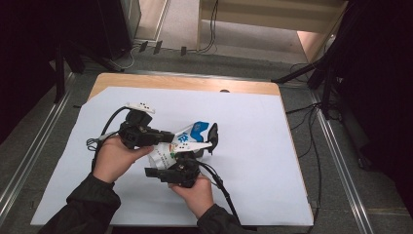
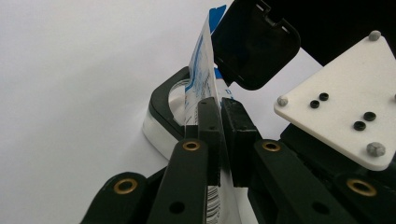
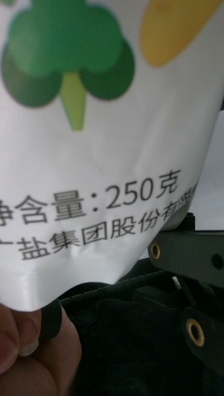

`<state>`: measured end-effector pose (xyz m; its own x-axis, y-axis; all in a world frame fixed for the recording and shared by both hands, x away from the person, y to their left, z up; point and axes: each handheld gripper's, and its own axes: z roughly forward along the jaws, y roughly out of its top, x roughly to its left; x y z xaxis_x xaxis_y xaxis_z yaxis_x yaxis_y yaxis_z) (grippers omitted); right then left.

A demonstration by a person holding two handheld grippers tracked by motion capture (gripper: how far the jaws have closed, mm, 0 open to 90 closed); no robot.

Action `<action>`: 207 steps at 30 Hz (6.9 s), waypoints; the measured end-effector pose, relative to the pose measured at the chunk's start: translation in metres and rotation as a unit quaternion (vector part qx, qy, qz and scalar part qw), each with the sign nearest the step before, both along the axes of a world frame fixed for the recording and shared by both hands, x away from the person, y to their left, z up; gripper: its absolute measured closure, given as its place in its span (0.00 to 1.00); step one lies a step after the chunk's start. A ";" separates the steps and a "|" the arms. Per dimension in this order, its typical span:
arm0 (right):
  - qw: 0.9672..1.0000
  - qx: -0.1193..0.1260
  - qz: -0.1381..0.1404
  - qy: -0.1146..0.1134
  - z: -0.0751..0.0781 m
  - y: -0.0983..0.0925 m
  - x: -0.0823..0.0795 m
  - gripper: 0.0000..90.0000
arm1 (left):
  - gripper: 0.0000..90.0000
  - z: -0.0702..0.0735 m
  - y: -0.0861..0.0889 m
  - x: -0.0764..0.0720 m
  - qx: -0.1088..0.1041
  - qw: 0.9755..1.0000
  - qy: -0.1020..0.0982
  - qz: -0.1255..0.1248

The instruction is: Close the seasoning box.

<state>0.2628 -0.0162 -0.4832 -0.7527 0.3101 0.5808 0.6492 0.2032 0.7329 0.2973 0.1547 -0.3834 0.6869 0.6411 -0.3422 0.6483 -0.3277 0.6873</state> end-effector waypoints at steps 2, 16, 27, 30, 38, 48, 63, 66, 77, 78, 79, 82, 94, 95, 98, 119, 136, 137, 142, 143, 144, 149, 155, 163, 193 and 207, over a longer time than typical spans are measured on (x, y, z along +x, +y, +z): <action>1.000 -0.001 0.000 0.002 0.000 0.000 0.000 0.71 | 0.98 0.000 0.000 0.000 0.000 1.000 0.001 -0.001; 1.000 -0.002 0.004 0.000 -0.001 0.001 -0.002 0.72 | 0.98 0.001 0.002 0.002 0.004 1.000 -0.003 0.008; 1.000 0.001 0.003 0.003 0.000 0.000 0.000 0.72 | 0.98 0.001 0.001 0.002 0.002 1.000 -0.004 0.009; 1.000 0.000 0.003 0.003 0.000 0.000 0.000 0.72 | 0.98 0.001 0.000 0.002 0.002 1.000 -0.004 0.008; 1.000 0.000 0.003 0.004 0.001 0.000 0.000 0.73 | 0.98 0.001 -0.001 0.002 0.002 1.000 -0.008 0.010; 1.000 -0.003 0.001 0.000 0.001 0.000 0.002 0.72 | 0.98 0.000 -0.001 0.003 0.000 1.000 -0.012 0.011; 1.000 -0.003 0.003 0.001 0.001 0.001 0.002 0.72 | 0.98 -0.001 -0.001 0.003 0.003 1.000 -0.012 0.011; 1.000 -0.003 0.003 0.000 0.002 0.001 0.002 0.72 | 0.97 -0.001 -0.001 0.003 0.003 1.000 -0.012 0.011; 1.000 -0.002 0.003 0.002 0.002 0.002 0.002 0.71 | 0.97 -0.001 -0.003 0.003 0.002 1.000 -0.011 0.011; 1.000 -0.002 0.004 0.001 0.002 0.001 0.003 0.71 | 0.97 -0.001 -0.002 0.003 0.002 1.000 -0.011 0.012; 1.000 -0.002 0.004 0.001 0.002 0.002 0.003 0.71 | 0.97 -0.001 -0.002 0.003 0.001 1.000 -0.012 0.012; 1.000 -0.001 0.004 0.002 0.002 0.002 0.003 0.71 | 0.97 -0.001 -0.002 0.002 0.000 1.000 -0.014 0.012; 1.000 0.002 0.007 0.001 0.001 0.003 0.002 0.72 | 0.98 0.004 0.001 -0.001 0.003 1.000 -0.021 0.013; 1.000 0.002 0.006 0.000 0.001 0.003 0.002 0.72 | 0.98 0.005 0.001 -0.001 0.003 1.000 -0.020 0.014; 1.000 0.004 0.003 0.001 -0.001 0.002 0.002 0.73 | 0.98 0.006 0.001 -0.002 0.002 1.000 -0.021 0.015; 1.000 0.009 0.009 0.011 0.001 0.002 0.003 0.72 | 0.98 0.003 -0.004 0.001 0.009 1.000 -0.022 0.015; 1.000 0.008 0.011 0.008 0.005 0.001 0.004 0.71 | 0.98 0.003 -0.006 0.003 0.007 1.000 -0.021 0.014; 1.000 0.008 0.011 0.008 0.005 0.001 0.004 0.71 | 0.98 0.003 -0.006 0.004 0.004 1.000 -0.020 0.014; 1.000 0.004 0.011 0.003 0.004 0.001 0.004 0.71 | 0.98 0.003 -0.006 0.004 0.007 1.000 -0.020 0.014; 1.000 0.004 0.011 0.001 0.004 0.001 0.004 0.71 | 0.98 0.003 -0.006 0.004 0.007 1.000 -0.020 0.014; 1.000 0.004 0.011 0.001 0.004 0.001 0.004 0.71 | 0.98 0.003 -0.006 0.004 0.007 1.000 -0.020 0.015; 1.000 0.003 0.011 -0.002 0.004 0.001 0.004 0.70 | 0.98 0.002 -0.006 0.005 0.006 1.000 -0.019 0.014; 1.000 -0.001 0.012 -0.012 0.004 0.002 0.003 0.67 | 0.98 0.002 -0.007 0.005 0.008 1.000 -0.021 0.015; 0.999 -0.010 0.016 -0.040 0.003 0.003 0.002 0.65 | 0.98 0.003 -0.007 0.004 0.015 0.999 -0.027 0.018; 0.999 -0.008 0.013 -0.031 0.008 0.002 0.003 0.70 | 0.97 0.004 -0.005 0.004 0.017 0.999 -0.034 0.028; 1.000 -0.009 0.013 -0.024 0.008 0.001 0.004 0.71 | 0.98 0.005 -0.009 0.003 0.023 0.998 -0.043 0.027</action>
